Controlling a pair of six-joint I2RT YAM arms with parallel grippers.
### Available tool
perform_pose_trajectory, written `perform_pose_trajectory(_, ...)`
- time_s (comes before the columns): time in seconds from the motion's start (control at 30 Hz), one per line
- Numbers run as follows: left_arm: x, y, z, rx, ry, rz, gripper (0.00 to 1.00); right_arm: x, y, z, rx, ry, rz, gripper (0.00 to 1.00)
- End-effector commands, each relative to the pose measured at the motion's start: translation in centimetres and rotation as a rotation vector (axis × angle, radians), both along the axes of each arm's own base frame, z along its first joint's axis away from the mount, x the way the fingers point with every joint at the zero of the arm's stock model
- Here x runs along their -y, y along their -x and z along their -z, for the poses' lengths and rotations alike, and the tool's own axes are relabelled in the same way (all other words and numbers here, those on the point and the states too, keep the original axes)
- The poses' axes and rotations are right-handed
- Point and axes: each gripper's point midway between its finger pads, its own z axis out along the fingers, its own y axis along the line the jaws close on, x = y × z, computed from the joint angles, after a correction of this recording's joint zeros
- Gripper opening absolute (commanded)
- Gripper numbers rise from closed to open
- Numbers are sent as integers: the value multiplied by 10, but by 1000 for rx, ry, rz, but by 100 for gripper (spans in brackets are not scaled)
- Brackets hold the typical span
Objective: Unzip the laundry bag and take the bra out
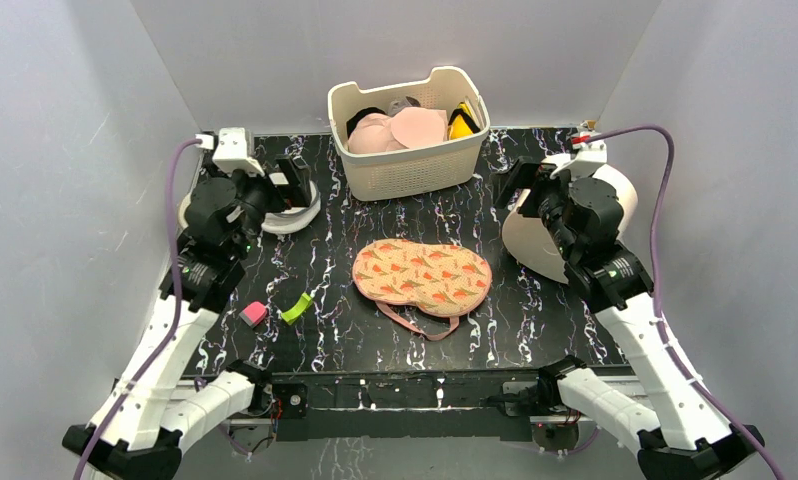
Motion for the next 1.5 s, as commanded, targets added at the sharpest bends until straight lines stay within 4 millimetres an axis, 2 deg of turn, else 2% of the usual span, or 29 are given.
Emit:
perform_pose_trajectory(0.0, 0, -21, 18, -7, -22, -24, 98, 18, -17, -12, 53, -49, 102, 98)
perform_pose_trajectory(0.23, 16, -47, 72, -109, -79, 7, 98, 31, -33, -12, 44, -70, 150, 98)
perform_pose_trajectory(0.5, 33, -63, 108, -187, -115, 48, 98, 18, -48, -9, 17, -46, 53, 98)
perform_pose_trajectory(0.67, 38, -66, 111, -190, -123, 57, 98, -20, -56, -9, -2, 34, -74, 98)
perform_pose_trajectory(0.73, 33, -66, 108, -180, -122, 23, 98, -43, -60, -5, -23, 74, -124, 98)
perform_pose_trajectory(0.87, 13, -64, 98, -142, -119, -84, 98, -105, -55, 6, -61, 135, -278, 98)
perform_pose_trajectory(1.03, -19, -57, 87, -95, -119, -246, 98, -187, -34, 52, -152, 207, -475, 98)
perform_pose_trajectory(1.1, -30, -54, 82, -79, -117, -305, 98, -212, -25, 76, -213, 215, -529, 98)
perform_pose_trajectory(1.17, -38, -51, 79, -65, -115, -348, 98, -228, -20, 106, -296, 221, -562, 98)
perform_pose_trajectory(1.3, -46, -47, 75, -42, -113, -382, 98, -233, -18, 164, -460, 277, -532, 98)
perform_pose_trajectory(1.37, -47, -47, 74, -39, -113, -388, 98, -228, -19, 192, -542, 323, -500, 98)
perform_pose_trajectory(1.47, -45, -49, 76, -48, -118, -381, 98, -212, -19, 222, -638, 391, -419, 98)
